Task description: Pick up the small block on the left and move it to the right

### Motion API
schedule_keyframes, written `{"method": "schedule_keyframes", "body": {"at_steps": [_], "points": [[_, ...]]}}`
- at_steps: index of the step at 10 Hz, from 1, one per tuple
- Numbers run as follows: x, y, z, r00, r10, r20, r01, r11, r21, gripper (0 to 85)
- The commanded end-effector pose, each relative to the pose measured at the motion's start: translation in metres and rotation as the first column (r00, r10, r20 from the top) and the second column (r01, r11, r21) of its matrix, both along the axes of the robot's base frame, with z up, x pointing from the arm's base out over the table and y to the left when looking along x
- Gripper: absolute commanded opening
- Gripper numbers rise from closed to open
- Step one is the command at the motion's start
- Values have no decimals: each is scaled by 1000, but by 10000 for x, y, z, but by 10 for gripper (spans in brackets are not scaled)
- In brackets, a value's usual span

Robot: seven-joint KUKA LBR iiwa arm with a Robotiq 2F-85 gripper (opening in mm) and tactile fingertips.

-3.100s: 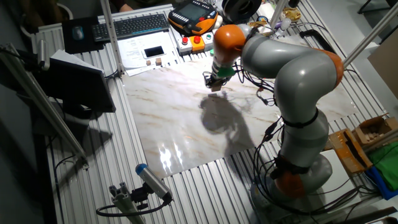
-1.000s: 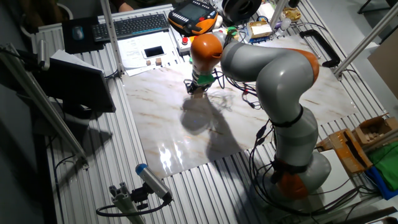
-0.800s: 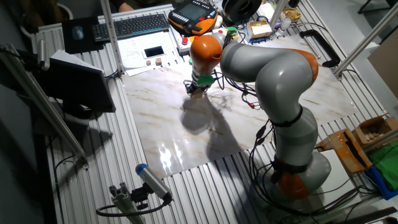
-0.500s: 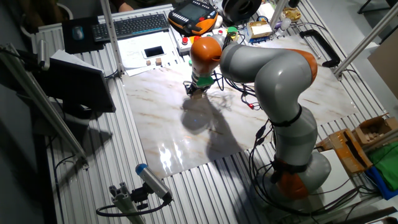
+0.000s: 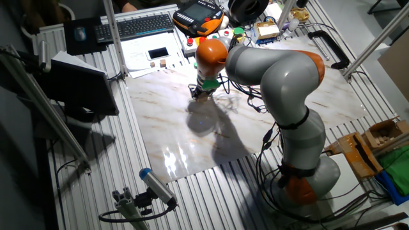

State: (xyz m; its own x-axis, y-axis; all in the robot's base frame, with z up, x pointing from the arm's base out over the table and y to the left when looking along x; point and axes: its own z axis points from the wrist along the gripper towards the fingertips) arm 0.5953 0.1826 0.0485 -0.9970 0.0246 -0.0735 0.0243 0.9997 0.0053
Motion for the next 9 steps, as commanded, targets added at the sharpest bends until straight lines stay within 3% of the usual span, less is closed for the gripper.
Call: {"method": "schedule_keyframes", "body": {"at_steps": [1, 3, 9], "points": [[7, -1, -12, 1000, 3, 3, -3, 1000, 9, 7], [9, 5, -13, 1000, 14, 19, -14, 1000, 8, 17], [11, 5, -33, 999, -9, 53, 9, 1000, -5, 593]]}}
